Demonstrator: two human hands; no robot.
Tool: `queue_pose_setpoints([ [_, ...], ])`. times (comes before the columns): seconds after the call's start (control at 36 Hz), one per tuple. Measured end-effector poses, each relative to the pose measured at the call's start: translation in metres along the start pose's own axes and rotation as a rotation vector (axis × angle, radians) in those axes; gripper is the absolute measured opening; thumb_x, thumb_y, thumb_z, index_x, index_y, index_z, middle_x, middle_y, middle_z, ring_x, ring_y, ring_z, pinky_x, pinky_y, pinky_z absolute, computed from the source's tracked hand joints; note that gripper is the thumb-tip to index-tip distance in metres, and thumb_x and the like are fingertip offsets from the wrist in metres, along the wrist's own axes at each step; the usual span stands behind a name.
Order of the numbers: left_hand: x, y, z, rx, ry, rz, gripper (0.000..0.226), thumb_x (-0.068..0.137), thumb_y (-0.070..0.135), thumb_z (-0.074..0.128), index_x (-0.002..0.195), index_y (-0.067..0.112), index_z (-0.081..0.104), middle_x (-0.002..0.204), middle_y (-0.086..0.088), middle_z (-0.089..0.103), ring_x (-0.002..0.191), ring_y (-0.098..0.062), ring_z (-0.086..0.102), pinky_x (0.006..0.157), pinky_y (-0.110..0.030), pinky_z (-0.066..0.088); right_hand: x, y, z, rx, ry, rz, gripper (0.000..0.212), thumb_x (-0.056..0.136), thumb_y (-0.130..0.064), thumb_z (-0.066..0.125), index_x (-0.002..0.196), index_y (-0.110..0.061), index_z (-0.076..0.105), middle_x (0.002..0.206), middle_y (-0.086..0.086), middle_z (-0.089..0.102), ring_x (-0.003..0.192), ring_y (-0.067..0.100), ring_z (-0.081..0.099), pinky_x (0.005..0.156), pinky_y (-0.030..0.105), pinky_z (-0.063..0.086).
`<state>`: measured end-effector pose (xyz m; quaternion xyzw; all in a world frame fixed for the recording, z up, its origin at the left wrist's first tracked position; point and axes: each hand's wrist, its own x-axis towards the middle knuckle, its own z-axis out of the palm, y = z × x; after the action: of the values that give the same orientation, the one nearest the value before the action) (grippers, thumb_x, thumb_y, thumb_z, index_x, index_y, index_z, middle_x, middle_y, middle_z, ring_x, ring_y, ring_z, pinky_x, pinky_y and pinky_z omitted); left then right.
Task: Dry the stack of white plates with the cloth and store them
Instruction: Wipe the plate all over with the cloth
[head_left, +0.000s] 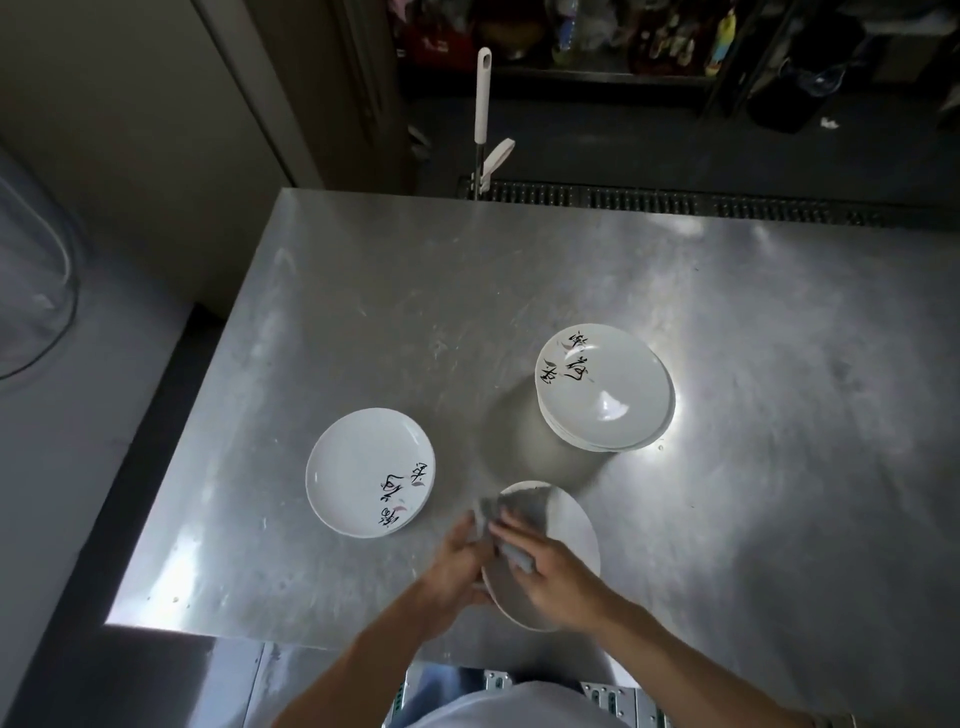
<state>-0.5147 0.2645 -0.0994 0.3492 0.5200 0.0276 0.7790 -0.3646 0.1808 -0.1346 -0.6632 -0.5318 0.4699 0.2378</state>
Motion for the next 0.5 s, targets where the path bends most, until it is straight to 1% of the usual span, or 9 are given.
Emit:
queue_pose_setpoints([
  [0.08, 0.002, -0.004, -0.006, 0.013, 0.041, 0.015, 0.044, 0.097, -0.006, 0.048, 0.135, 0.016, 0.051, 0.113, -0.015, 0.071, 0.087, -0.028, 0.072, 0.072, -0.046, 0.062, 0.004, 0.008, 0.002, -0.123, 0.009, -0.023, 0.054, 0.099, -0.005, 0.05, 0.151, -0.015, 0.043, 0.164, -0.005, 0.019, 0.153, 0.008, 0.014, 0.121, 0.017, 0.011],
  [0.14, 0.003, -0.005, -0.008, 0.009, 0.036, 0.015, 0.049, 0.096, -0.009, 0.047, 0.137, 0.016, 0.049, 0.114, -0.019, 0.068, 0.087, -0.032, 0.069, 0.076, -0.052, 0.06, 0.008, 0.012, 0.001, -0.261, 0.058, 0.069, 0.059, 0.1, -0.002, 0.044, 0.156, -0.012, 0.029, 0.167, 0.004, 0.007, 0.156, 0.019, 0.004, 0.124, 0.023, 0.005],
  [0.19, 0.001, -0.003, -0.006, 0.038, 0.032, 0.026, 0.048, 0.096, -0.008, 0.048, 0.135, 0.02, 0.051, 0.11, -0.019, 0.069, 0.088, -0.034, 0.069, 0.083, -0.058, 0.058, 0.009, 0.006, 0.005, -0.321, 0.05, 0.019, 0.059, 0.102, -0.006, 0.043, 0.157, -0.011, 0.025, 0.167, 0.007, 0.007, 0.156, 0.023, 0.003, 0.126, 0.033, 0.004],
  [0.28, -0.001, -0.001, -0.007, 0.066, 0.03, 0.029, 0.042, 0.098, -0.005, 0.049, 0.133, 0.019, 0.049, 0.109, -0.023, 0.069, 0.09, -0.034, 0.068, 0.088, -0.064, 0.055, 0.002, -0.001, 0.007, -0.301, -0.055, -0.149, 0.057, 0.101, -0.015, 0.049, 0.156, -0.016, 0.033, 0.164, -0.003, 0.019, 0.153, 0.01, 0.013, 0.124, 0.03, 0.02],
  [0.33, -0.002, -0.001, -0.008, 0.048, 0.019, 0.01, 0.046, 0.098, -0.007, 0.05, 0.136, 0.02, 0.048, 0.104, -0.018, 0.07, 0.087, -0.033, 0.069, 0.083, -0.06, 0.058, 0.005, 0.005, -0.005, -0.322, -0.009, -0.071, 0.063, 0.098, -0.011, 0.049, 0.157, -0.021, 0.031, 0.166, -0.003, 0.014, 0.153, 0.011, 0.014, 0.118, 0.031, 0.034],
  [0.36, -0.003, -0.001, -0.008, 0.04, 0.013, 0.002, 0.048, 0.097, -0.007, 0.049, 0.137, 0.021, 0.048, 0.102, -0.013, 0.071, 0.083, -0.031, 0.069, 0.078, -0.053, 0.061, 0.008, 0.008, -0.01, -0.344, 0.03, 0.01, 0.065, 0.097, -0.01, 0.049, 0.158, -0.022, 0.028, 0.168, 0.0, 0.01, 0.154, 0.015, 0.012, 0.118, 0.033, 0.033],
  [0.42, -0.005, 0.002, -0.009, 0.031, 0.005, -0.002, 0.05, 0.096, -0.007, 0.048, 0.135, 0.023, 0.051, 0.098, -0.007, 0.073, 0.077, -0.025, 0.071, 0.068, -0.043, 0.062, 0.011, 0.008, -0.011, -0.43, 0.021, 0.05, 0.067, 0.099, -0.013, 0.048, 0.16, -0.019, 0.021, 0.168, 0.005, 0.004, 0.156, 0.021, 0.006, 0.124, 0.035, 0.015],
  [0.44, -0.006, 0.004, -0.009, 0.033, 0.005, -0.002, 0.049, 0.096, -0.007, 0.048, 0.133, 0.024, 0.053, 0.096, -0.006, 0.074, 0.076, -0.023, 0.071, 0.067, -0.04, 0.062, 0.01, 0.005, -0.009, -0.438, -0.005, -0.016, 0.067, 0.099, -0.013, 0.049, 0.159, -0.016, 0.021, 0.168, 0.007, 0.005, 0.156, 0.022, 0.005, 0.126, 0.036, 0.008],
  [0.5, -0.006, 0.006, -0.013, 0.05, 0.015, 0.009, 0.045, 0.097, -0.007, 0.051, 0.131, 0.022, 0.056, 0.089, -0.005, 0.074, 0.074, -0.02, 0.071, 0.067, -0.037, 0.062, 0.005, 0.001, -0.004, -0.395, -0.048, -0.218, 0.062, 0.097, -0.007, 0.049, 0.156, -0.009, 0.031, 0.165, 0.009, 0.016, 0.154, 0.018, 0.007, 0.127, 0.034, 0.006],
])
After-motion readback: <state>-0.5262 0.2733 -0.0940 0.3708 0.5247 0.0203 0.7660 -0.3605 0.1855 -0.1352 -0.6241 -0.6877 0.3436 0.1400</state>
